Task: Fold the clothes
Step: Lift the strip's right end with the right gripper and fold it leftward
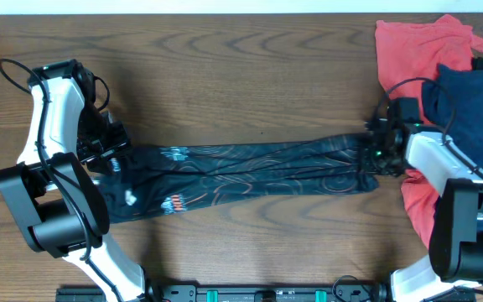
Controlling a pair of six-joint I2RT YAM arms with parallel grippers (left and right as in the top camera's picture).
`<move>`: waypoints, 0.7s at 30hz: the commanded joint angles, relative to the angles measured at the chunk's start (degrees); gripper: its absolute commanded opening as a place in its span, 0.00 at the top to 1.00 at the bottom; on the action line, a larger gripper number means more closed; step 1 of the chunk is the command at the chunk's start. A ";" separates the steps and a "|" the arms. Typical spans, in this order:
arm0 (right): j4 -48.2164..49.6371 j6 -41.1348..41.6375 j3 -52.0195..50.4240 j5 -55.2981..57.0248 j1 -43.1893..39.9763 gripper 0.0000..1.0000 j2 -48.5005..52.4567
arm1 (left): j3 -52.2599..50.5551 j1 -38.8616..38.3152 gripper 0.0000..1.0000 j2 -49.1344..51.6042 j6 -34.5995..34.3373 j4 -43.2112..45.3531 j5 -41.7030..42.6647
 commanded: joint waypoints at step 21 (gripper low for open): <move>-13.33 -3.98 12.48 4.70 21.84 0.99 0.66 | -0.33 -0.09 0.46 -0.26 -0.33 -0.28 -0.04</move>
